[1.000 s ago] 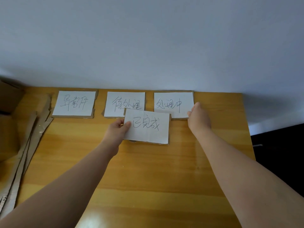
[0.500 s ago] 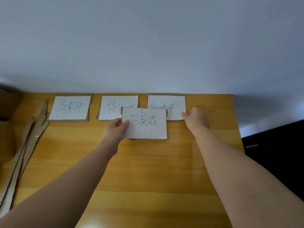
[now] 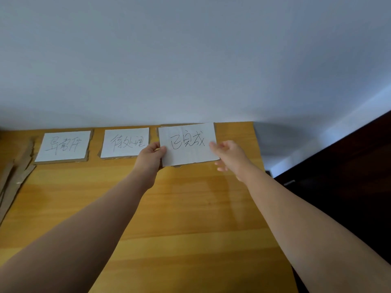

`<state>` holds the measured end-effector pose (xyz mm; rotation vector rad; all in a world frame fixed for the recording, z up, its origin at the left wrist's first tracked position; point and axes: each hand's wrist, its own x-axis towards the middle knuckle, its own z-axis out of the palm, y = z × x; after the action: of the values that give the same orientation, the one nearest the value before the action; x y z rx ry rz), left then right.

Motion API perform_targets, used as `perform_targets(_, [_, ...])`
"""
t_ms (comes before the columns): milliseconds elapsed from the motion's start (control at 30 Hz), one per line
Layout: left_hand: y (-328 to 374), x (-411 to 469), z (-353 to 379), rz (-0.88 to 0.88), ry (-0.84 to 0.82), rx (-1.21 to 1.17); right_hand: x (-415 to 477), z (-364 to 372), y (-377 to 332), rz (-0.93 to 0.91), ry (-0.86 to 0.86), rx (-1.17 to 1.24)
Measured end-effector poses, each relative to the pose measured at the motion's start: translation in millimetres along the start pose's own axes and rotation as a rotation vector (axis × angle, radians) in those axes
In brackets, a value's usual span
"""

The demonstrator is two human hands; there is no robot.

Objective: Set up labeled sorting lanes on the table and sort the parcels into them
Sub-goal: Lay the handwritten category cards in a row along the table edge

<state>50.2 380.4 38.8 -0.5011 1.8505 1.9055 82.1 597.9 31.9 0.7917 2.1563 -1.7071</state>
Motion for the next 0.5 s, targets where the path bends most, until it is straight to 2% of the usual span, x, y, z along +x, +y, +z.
perform_targets(100, [-4, -2, 23, 0.001, -0.018, 0.036, -5, -14, 10, 0.001, -0.066, 0.091])
perform_targets(200, [-8, -1, 48, 0.063, -0.021, 0.217, -1, -30, 22, -0.031, 0.032, 0.118])
perform_targets(333, [-13, 16, 71, 0.235, -0.029, 0.792, 18, -56, 32, -0.026, 0.174, 0.152])
perform_targets(433, [-23, 38, 77, 0.322, -0.131, 1.24, 38, -68, 38, -0.009, 0.245, 0.127])
perform_targets(500, [-30, 49, 81, 0.349, -0.203, 1.451, 50, -72, 43, -0.015, 0.27, 0.056])
